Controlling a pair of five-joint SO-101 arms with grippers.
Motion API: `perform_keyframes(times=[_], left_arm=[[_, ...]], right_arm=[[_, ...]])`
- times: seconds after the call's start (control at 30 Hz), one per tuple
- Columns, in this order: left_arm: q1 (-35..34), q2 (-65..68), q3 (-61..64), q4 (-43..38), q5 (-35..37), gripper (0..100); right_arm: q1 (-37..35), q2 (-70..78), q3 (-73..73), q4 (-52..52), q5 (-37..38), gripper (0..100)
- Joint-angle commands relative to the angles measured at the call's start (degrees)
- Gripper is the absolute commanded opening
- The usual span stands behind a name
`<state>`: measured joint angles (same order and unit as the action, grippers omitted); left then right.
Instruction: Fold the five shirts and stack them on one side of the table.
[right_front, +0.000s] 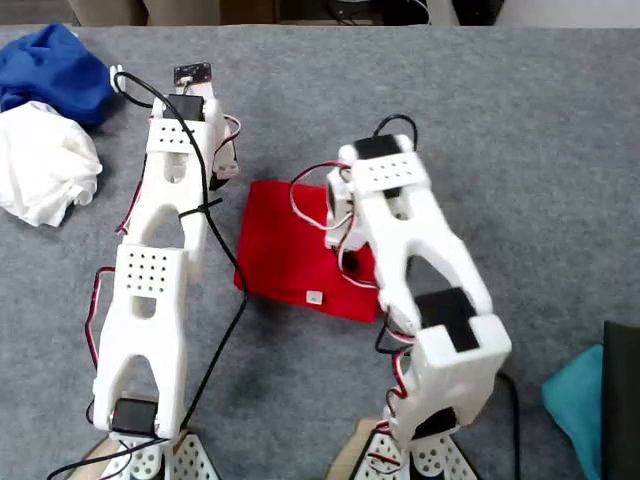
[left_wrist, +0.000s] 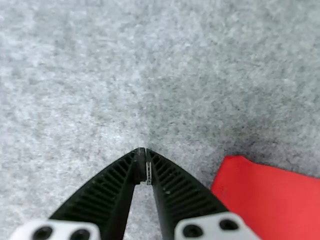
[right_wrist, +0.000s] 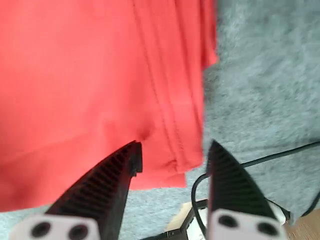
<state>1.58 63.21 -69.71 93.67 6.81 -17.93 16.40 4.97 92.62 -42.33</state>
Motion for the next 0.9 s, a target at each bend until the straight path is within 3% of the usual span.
perform_keyframes(times=[0.0,0.57,0.67,0.77,0.87], left_arm=[[-0.35,-0.75,0.0,-0.79,-0.26,2],[-0.62,-0.66,0.0,-1.93,-0.35,2],[-0.62,-0.66,0.0,-1.93,-0.35,2],[-0.62,-0.66,0.0,-1.93,-0.35,2],[-0.62,-0.66,0.0,-1.93,-0.35,2]], right_arm=[[-2.51,1.54,-2.68,-0.44,-1.32,25.6],[-2.33,9.1,8.4,-21.27,-1.23,25.6],[0.4,9.8,8.4,-21.36,-1.23,18.0],[2.95,9.89,8.4,-21.1,-0.7,1.4],[4.79,9.89,8.31,-19.96,-0.7,2.4]])
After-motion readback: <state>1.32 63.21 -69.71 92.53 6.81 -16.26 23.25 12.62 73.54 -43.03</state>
